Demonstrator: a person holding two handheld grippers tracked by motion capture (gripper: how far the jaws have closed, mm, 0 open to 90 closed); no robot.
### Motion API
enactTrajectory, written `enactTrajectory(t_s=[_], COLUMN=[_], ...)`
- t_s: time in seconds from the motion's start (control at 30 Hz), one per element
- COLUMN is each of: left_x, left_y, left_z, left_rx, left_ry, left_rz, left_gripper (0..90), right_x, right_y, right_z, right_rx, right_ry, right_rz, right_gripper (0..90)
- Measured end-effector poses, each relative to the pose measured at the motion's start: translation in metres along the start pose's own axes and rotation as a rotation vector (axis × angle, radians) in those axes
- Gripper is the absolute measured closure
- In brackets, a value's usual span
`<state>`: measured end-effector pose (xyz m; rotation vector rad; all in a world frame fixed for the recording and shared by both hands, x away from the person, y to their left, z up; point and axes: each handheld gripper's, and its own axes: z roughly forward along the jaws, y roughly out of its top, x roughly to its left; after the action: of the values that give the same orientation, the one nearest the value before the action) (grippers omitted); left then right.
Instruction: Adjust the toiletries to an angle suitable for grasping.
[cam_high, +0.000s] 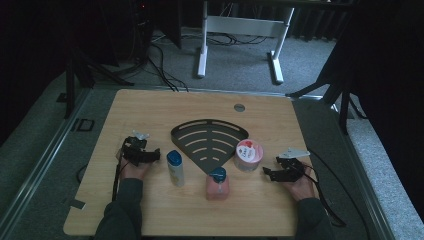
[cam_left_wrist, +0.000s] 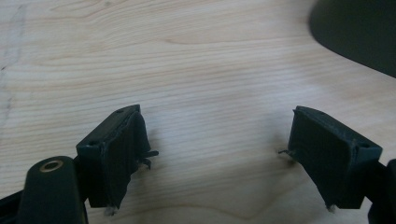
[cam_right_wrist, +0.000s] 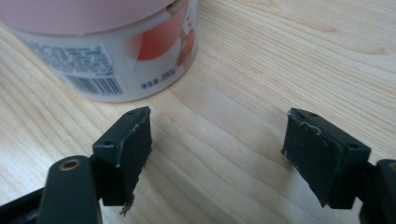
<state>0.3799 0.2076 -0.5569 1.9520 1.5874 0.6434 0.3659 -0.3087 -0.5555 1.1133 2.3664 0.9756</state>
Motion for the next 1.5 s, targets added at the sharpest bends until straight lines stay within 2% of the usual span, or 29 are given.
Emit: enactTrajectory(t_s=[0.1, 0.27, 0.47, 0.7, 0.9, 1.03, 1.3, 1.5], left_x=[-0.004, -0.005, -0.006, -0.007, -0.004, -0.006, -0.009, -0.009], left_y=[-0.002, -0.002, -0.001, -0.005, -0.009, -0.009, -0.01, -0.011], left_z=[-0.001, -0.002, -0.009, -0.016, -0.017, -0.017, -0.017, -0.016], left_rx=[-0.013, -0.014, -0.041, -0.068, -0.07, -0.07, -0.066, -0.062], left_ry=[-0.02, -0.042, -0.069, -0.081, -0.1, -0.101, -0.096, -0.096], left_rz=[0.009, 0.008, 0.005, 0.003, -0.02, -0.01, 0.009, 0.011], left_gripper=[20.1, 20.8, 22.2, 23.5, 24.2, 24.2, 24.3, 24.3], right_x=[0.002, 0.004, 0.012, 0.027, 0.041, 0.054, 0.081, 0.098], right_y=[-0.002, -0.005, -0.001, 0.007, 0.018, 0.028, 0.05, 0.058], right_z=[-0.005, -0.012, -0.029, -0.041, -0.051, -0.054, -0.057, -0.053], right_rx=[0.017, 0.006, -0.022, -0.047, -0.079, -0.089, -0.122, -0.13], right_ry=[-0.006, -0.005, -0.01, 0.02, 0.081, 0.117, 0.233, 0.309], right_rz=[-0.011, -0.005, -0.028, -0.054, -0.065, -0.089, -0.144, -0.169], right_gripper=[24.1, 25.7, 30.4, 34.6, 37.2, 38.3, 41.4, 42.5])
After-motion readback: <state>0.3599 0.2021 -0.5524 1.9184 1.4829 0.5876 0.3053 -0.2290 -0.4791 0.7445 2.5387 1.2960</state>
